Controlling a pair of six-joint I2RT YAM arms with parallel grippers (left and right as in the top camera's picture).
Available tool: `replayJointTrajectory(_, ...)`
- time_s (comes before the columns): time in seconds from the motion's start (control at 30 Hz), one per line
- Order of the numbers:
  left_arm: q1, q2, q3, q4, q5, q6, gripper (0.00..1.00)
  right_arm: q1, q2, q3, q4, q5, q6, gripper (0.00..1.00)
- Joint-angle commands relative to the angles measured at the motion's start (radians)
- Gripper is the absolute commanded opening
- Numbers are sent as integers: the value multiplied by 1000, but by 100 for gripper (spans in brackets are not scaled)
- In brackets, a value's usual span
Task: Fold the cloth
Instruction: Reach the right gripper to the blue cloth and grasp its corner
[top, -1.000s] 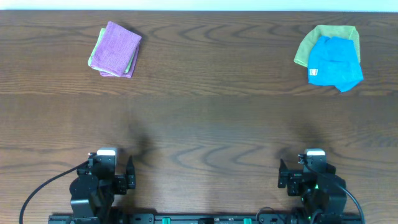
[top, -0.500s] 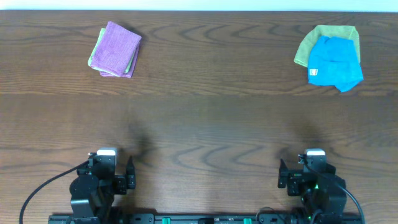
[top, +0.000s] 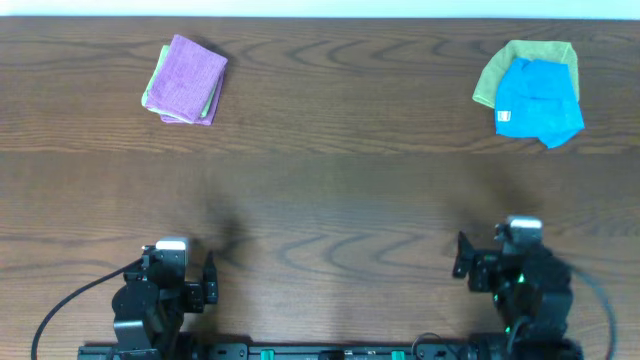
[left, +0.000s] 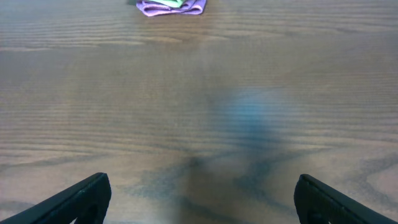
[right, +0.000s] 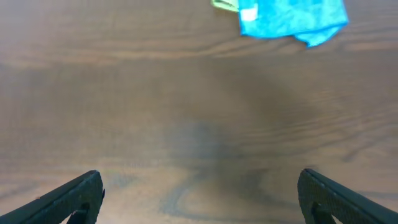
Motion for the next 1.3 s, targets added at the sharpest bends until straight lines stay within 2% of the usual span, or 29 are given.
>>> replayJointTrajectory(0.0, -4, -7, -4, -2, -7, 14, 95, -22, 144, 129, 5, 58, 94, 99)
replayJointTrajectory(0.3, -4, -7, -4, -2, -7, 14, 95, -56, 606, 492, -45, 117, 122, 99)
replayJointTrajectory(0.6, -4, -7, -4, -2, -7, 14, 95, -152, 1009, 804, -54, 153, 122, 99)
replayJointTrajectory(0.73, -4, -7, -4, -2, -7, 14, 95, -182, 1122, 864, -19, 177, 121, 99)
replayJointTrajectory(1.03, -4, -7, -4, -2, -7, 14, 95, -195, 1286, 865, 179, 176, 61, 99)
replayJointTrajectory(1.27, -4, -7, -4, -2, -7, 14, 95, -195, 1390, 864, 241, 176, 61, 99)
